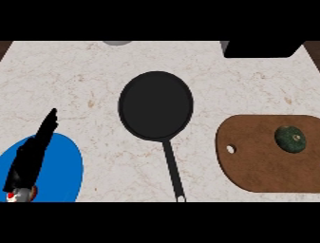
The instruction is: Pick the squash from the cutting board and place it in the pan
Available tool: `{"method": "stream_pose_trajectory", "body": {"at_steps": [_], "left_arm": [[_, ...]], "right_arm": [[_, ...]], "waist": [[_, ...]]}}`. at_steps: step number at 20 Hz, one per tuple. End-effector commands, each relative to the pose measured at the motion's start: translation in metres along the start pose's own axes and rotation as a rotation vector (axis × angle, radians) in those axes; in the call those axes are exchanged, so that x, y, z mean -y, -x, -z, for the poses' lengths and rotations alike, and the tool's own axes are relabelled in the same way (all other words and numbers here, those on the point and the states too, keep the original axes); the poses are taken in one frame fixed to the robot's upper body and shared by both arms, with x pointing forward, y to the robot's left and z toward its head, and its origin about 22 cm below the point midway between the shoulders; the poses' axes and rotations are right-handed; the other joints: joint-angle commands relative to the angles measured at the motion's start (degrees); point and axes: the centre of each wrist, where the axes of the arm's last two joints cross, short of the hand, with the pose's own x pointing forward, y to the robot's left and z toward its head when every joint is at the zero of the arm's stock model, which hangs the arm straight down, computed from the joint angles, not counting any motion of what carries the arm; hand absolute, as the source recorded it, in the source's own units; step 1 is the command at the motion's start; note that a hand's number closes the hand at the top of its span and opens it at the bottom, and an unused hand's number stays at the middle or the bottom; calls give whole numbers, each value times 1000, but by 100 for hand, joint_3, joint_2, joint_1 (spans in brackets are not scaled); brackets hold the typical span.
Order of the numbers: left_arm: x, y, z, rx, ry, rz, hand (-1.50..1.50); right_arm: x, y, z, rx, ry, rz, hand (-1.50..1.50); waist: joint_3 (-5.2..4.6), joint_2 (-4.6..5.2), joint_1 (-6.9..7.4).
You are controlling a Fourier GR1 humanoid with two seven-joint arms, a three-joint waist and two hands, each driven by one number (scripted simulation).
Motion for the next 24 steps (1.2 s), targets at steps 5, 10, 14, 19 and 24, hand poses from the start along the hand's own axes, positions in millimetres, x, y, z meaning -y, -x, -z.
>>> {"method": "stream_pose_trajectory", "body": {"at_steps": [5,10,14,19,24], "left_arm": [[13,-10,5,24,40,5,0],[-4,-3,-10,8,32,9,0],[13,-3,0,10,52,-12,0],[13,-12,-10,24,55,6,0],[3,4,-1,22,74,2,0]], "right_arm": [[23,-105,-37,-26,-227,-188,-150],[39,-158,-36,-118,-246,-259,-150],[30,-181,-25,-186,-330,-272,-150],[7,-182,-14,-224,-382,-356,-150],[-11,-173,-17,-321,-478,-504,-150]], "waist": [[23,32,149],[41,19,207],[44,51,227],[51,49,306],[39,71,314]]}}
